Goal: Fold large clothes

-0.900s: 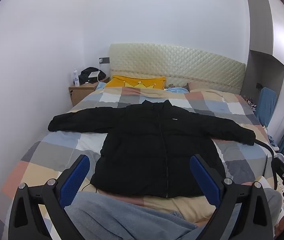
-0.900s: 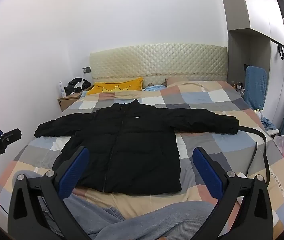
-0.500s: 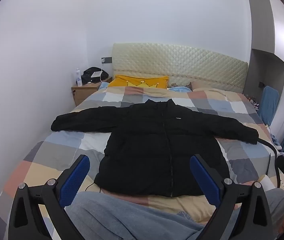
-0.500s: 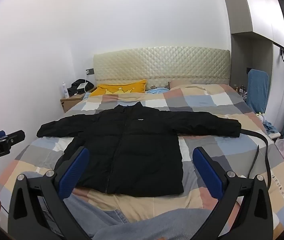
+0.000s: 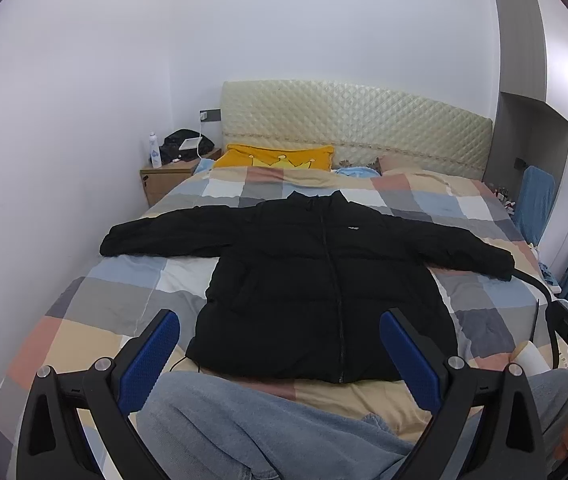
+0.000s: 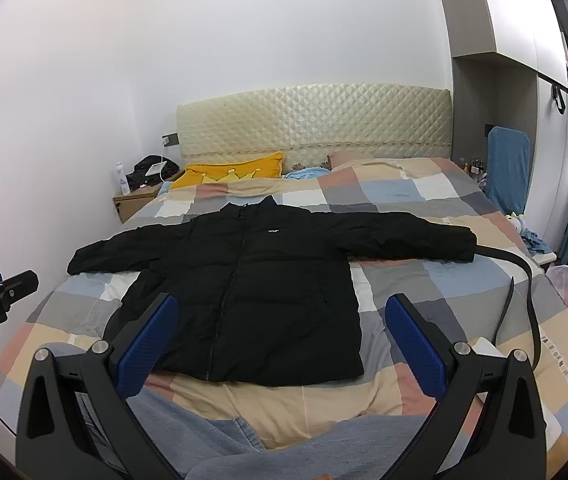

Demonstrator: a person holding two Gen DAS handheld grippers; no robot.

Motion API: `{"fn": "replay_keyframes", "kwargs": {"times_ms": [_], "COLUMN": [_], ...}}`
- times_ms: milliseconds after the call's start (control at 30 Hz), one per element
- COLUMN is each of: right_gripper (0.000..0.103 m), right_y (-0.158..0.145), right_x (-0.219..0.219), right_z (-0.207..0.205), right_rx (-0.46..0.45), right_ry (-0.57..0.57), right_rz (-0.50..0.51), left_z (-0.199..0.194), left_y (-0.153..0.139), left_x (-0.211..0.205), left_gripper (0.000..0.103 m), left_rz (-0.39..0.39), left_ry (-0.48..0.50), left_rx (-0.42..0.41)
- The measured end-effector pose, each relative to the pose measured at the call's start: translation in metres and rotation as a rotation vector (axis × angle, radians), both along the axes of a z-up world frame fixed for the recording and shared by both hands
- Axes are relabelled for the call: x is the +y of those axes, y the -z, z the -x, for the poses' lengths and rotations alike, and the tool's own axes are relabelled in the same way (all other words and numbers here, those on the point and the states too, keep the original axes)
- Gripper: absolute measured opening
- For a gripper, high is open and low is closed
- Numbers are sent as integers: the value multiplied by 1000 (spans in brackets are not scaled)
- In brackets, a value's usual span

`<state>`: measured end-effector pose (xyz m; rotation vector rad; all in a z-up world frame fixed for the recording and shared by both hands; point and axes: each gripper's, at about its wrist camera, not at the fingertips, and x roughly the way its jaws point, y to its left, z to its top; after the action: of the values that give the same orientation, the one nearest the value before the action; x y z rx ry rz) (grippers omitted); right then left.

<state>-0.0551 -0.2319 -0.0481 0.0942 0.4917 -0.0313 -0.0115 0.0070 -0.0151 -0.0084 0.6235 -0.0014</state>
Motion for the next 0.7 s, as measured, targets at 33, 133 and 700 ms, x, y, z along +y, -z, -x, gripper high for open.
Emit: {"fn": "replay_keyframes", "kwargs": {"times_ms": [33, 133, 700], "right_gripper": [103, 103, 103], "right_y": [1, 1, 6], "right_x": [0, 1, -6], "right_z": [1, 3, 1], "right_rx": [1, 2, 15], "right_ry": [0, 1, 4], "right_rz": [1, 0, -4], "left_z": [0, 2, -14], "left_y": [0, 0, 4], "left_x": [0, -3, -7], "left_gripper": [101, 101, 101], "left_rz": [-1, -2, 22], "left_ry": [-1, 2, 38], "left_rx": [-1, 3, 46]}}
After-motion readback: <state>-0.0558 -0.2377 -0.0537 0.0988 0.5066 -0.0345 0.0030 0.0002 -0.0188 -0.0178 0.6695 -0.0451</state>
